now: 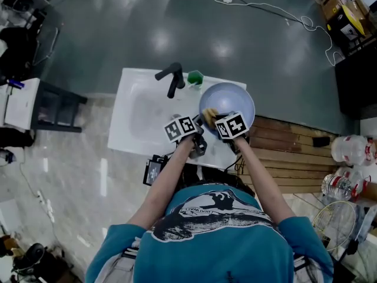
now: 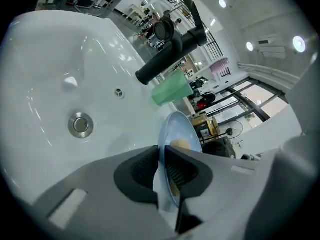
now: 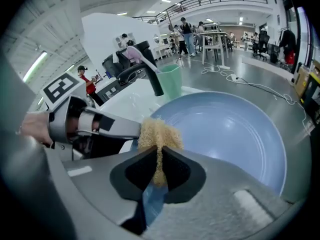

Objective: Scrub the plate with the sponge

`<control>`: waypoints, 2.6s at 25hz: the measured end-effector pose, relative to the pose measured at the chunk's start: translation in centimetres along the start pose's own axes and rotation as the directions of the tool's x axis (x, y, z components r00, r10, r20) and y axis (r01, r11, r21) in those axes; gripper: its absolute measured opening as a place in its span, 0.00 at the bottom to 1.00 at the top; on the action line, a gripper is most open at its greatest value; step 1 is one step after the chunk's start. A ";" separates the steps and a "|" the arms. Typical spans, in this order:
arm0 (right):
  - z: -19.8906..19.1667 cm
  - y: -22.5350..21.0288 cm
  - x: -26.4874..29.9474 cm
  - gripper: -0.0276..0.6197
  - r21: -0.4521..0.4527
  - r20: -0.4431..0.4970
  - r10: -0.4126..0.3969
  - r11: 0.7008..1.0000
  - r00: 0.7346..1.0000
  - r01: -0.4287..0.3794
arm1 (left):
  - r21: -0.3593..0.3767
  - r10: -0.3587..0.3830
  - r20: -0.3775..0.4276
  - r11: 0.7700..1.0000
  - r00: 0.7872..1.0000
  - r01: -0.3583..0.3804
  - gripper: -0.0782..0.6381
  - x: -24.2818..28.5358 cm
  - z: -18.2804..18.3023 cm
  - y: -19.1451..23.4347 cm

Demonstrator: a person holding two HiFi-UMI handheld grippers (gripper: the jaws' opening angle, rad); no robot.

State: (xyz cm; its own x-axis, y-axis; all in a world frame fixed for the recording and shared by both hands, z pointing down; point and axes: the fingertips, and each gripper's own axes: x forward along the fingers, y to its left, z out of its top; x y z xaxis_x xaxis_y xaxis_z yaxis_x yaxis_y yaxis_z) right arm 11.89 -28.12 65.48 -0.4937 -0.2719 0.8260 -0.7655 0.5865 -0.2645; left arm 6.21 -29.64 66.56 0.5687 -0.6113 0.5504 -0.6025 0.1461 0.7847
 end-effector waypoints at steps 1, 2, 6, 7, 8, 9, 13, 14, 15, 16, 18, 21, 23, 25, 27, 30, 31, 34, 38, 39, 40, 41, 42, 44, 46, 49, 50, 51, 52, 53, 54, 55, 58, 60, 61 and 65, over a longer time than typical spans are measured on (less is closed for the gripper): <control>-0.3 0.5 0.3 0.09 -0.009 -0.007 0.004 1.000 1.000 -0.004 | -0.002 0.002 -0.001 1.000 1.000 -0.002 0.19 0.0 0.0 0.0; -0.5 0.7 0.5 0.09 -0.020 -0.011 0.002 1.000 1.000 -0.002 | -0.003 0.006 -0.003 1.000 1.000 -0.006 0.18 0.1 0.0 0.1; -0.9 0.2 0.5 0.09 -0.087 -0.039 -0.028 0.996 0.999 0.024 | -0.002 0.015 -0.008 1.000 1.000 -0.015 0.18 0.2 0.0 0.2; -1.0 -0.3 0.2 0.09 -0.105 -0.048 -0.041 0.994 0.998 0.036 | -0.002 0.015 -0.008 1.000 1.000 -0.015 0.18 0.2 0.0 0.2; -1.1 -1.0 -0.1 0.09 -0.116 -0.054 -0.057 0.992 0.997 0.050 | -0.002 0.015 -0.009 1.000 1.000 -0.015 0.18 0.2 -0.1 0.2; -1.2 -1.8 -0.5 0.09 -0.119 -0.056 -0.073 0.991 0.996 0.066 | -0.001 0.014 -0.010 1.000 1.000 -0.014 0.18 0.1 -0.1 0.1; -1.7 -6.0 -2.1 0.09 -0.069 -0.050 -0.147 0.987 0.988 0.143 | 0.001 0.008 -0.015 1.000 1.000 -0.008 0.18 0.2 -0.1 0.0; -1.7 -7.2 -2.5 0.09 -0.056 -0.050 -0.172 0.984 0.984 0.169 | 0.002 0.007 -0.015 1.000 1.000 -0.007 0.18 0.1 -0.1 0.1; -1.8 -8.4 -3.0 0.09 -0.048 -0.051 -0.202 0.979 0.978 0.199 | 0.002 0.007 -0.015 1.000 1.000 -0.007 0.19 0.1 -0.1 0.0; -1.8 -9.7 -3.4 0.09 -0.045 -0.055 -0.237 0.971 0.970 0.234 | 0.003 0.005 -0.016 1.000 1.000 -0.005 0.19 0.1 -0.1 0.0; -2.0 -12.2 -4.3 0.09 -0.048 -0.066 -0.307 0.952 0.950 0.304 | 0.003 0.002 -0.019 1.000 1.000 -0.002 0.19 0.2 -0.1 -0.1; -2.1 -14.2 -5.0 0.09 -0.021 -0.063 -0.345 0.939 0.936 0.344 | 0.004 0.002 -0.019 1.000 1.000 -0.002 0.19 0.1 -0.2 -0.1; -2.0 -14.3 -5.2 0.09 0.012 -0.058 -0.339 0.940 0.939 0.340 | 0.002 0.003 -0.018 1.000 1.000 -0.003 0.19 0.1 -0.2 -0.1; -2.0 -13.4 -5.4 0.09 0.004 -0.060 -0.335 0.942 0.940 0.336 | -0.001 0.005 -0.017 1.000 1.000 -0.005 0.19 0.0 -0.2 -0.2; -2.0 -11.5 -5.3 0.09 -0.014 -0.052 -0.306 0.952 0.950 0.306 | -0.003 0.009 -0.016 1.000 1.000 -0.009 0.19 0.0 -0.3 -0.1; -2.0 -7.2 -4.2 0.09 -0.017 -0.024 -0.221 0.975 0.975 0.220 | -0.006 0.016 -0.011 1.000 1.000 -0.016 0.18 0.0 -0.3 0.1; -2.1 -5.6 -3.7 0.09 -0.025 -0.021 -0.189 0.982 0.982 0.189 | -0.009 0.018 -0.010 1.000 1.000 -0.018 0.18 0.0 -0.3 0.1; -2.4 -1.1 -2.3 0.09 -0.067 -0.030 -0.107 0.992 0.994 0.105 | -0.025 0.018 -0.006 1.000 1.000 -0.018 0.18 0.0 -0.3 0.0; -3.1 1.0 -1.0 0.09 -0.107 -0.046 -0.088 0.991 0.995 0.082 | -0.037 0.027 -0.003 0.999 1.000 -0.027 0.18 0.0 -0.2 0.2; -3.3 0.9 -1.0 0.09 -0.115 -0.054 -0.092 0.990 0.994 0.085 | -0.039 0.030 -0.004 0.999 1.000 -0.030 0.18 0.0 -0.3 0.3; -3.5 0.6 -1.1 0.09 -0.126 -0.066 -0.096 0.988 0.993 0.087 | -0.040 0.033 -0.003 0.999 0.999 -0.033 0.18 0.0 -0.3 0.4; -3.8 0.3 -1.3 0.09 -0.140 -0.079 -0.102 0.986 0.992 0.090 | -0.040 0.035 -0.001 0.999 0.999 -0.035 0.18 0.0 -0.2 0.4; -4.1 -0.2 -1.6 0.09 -0.153 -0.092 -0.109 0.984 0.990 0.094 | -0.040 0.037 0.001 0.999 0.999 -0.037 0.18 0.0 -0.2 0.5; -4.8 -1.3 -2.3 0.09 -0.162 -0.108 -0.120 0.982 0.987 0.101 | -0.042 0.036 0.003 0.998 0.999 -0.036 0.18 0.0 -0.2 0.5; -5.4 -2.7 -3.0 0.09 -0.154 -0.118 -0.134 0.981 0.984 0.115 | -0.044 0.033 0.007 0.999 0.999 -0.032 0.18 0.1 -0.1 0.4; -6.0 -5.6 -4.2 0.09 -0.141 -0.120 -0.183 0.976 0.976 0.165 | -0.040 0.029 0.013 0.999 0.999 -0.028 0.18 0.1 0.1 0.3; -6.0 -6.7 -4.6 0.09 -0.136 -0.115 -0.204 0.973 0.972 0.188 | -0.035 0.030 0.016 0.999 0.999 -0.030 0.18 0.1 0.2 0.3; -5.8 -7.8 -4.9 0.09 -0.131 -0.106 -0.227 0.968 0.968 0.212 | -0.031 0.033 0.019 0.999 0.999 -0.032 0.18 0.1 0.2 0.2; -5.6 -8.9 -5.1 0.09 -0.127 -0.093 -0.249 0.963 0.964 0.236 | -0.029 0.034 0.023 0.999 0.999 -0.034 0.18 0.1 0.3 0.2; -5.2 -9.9 -5.2 0.09 -0.124 -0.078 -0.269 0.958 0.960 0.258 | -0.028 0.036 0.029 0.999 0.999 -0.035 0.18 0.1 0.3 0.2; -4.7 -10.8 -5.3 0.09 -0.121 -0.063 -0.286 0.953 0.956 0.277 | -0.029 0.038 0.034 0.999 0.999 -0.037 0.18 0.1 0.3 0.2; -4.2 -11.6 -5.3 0.09 -0.120 -0.048 -0.302 0.948 0.952 0.295 | -0.030 0.041 0.039 0.999 0.998 -0.040 0.18 0.1 0.3 0.2; -2.8 -12.9 -4.9 0.09 -0.120 -0.009 -0.320 0.941 0.947 0.317 | -0.034 0.048 0.056 0.998 0.997 -0.046 0.18 0.1 0.4 0.1; -3.0 -12.5 -4.3 0.09 -0.099 -0.025 -0.291 0.953 0.956 0.287 | -0.029 0.043 0.073 0.999 0.996 -0.041 0.18 0.2 0.5 0.0; -3.2 -12.3 -4.1 0.09 -0.088 -0.035 -0.279 0.957 0.960 0.275 | -0.019 0.037 0.083 0.999 0.996 -0.035 0.18 0.2 0.7 -0.1; -2.8 -12.6 -3.7 0.09 -0.081 -0.017 -0.291 0.954 0.957 0.289 | 0.094 -0.010 0.124 0.996 0.992 -0.001 0.33 -0.6 1.4 -1.4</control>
State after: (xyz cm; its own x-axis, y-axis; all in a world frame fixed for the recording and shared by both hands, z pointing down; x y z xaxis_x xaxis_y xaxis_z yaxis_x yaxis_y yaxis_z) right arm 24.49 -32.40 67.16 -0.2423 -0.4178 0.8756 -0.8396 0.5426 0.0266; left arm 5.94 -30.57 64.76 0.5010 -0.7046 0.5025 -0.6532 0.0730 0.7536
